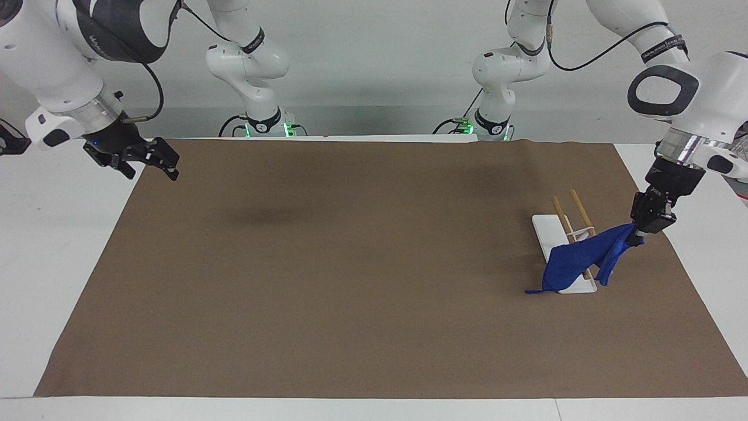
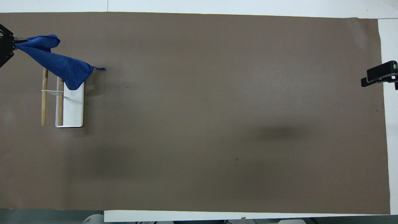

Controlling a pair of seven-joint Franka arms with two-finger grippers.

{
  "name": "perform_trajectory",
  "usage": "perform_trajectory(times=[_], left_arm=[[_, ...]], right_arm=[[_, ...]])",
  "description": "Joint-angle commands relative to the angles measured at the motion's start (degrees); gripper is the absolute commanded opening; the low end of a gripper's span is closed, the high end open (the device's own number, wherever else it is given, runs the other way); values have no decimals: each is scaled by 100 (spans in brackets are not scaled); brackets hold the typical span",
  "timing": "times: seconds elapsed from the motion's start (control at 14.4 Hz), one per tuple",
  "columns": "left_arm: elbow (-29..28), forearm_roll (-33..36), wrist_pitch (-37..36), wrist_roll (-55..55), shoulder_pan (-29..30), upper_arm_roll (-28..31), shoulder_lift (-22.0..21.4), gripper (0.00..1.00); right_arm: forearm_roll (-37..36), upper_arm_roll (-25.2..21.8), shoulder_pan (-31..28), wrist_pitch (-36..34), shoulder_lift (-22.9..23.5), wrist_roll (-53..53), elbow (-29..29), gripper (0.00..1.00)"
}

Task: Right arm passes towel to left arm to hang
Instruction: 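Drape the towel over the white rack with the left gripper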

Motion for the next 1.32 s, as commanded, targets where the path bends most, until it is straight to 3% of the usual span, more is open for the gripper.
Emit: perform_trajectory(times=[0.0, 0.35, 0.83, 1.25], left_arm=[[165, -39, -179, 337, 59, 6, 88, 0], [-62, -30, -777, 1331, 471, 24, -69, 0], [-800, 250, -646, 2192, 911, 41, -421, 0], [-1073, 286, -277, 2290, 982, 41, -439, 1]], right_arm=[[-77, 4, 16, -193, 11, -139, 90, 100], [-68, 372, -308, -193, -147, -122, 90, 100], [-68, 356, -318, -193, -148, -104, 81, 100], [-112, 329, -291, -175, -139, -96, 81, 100]])
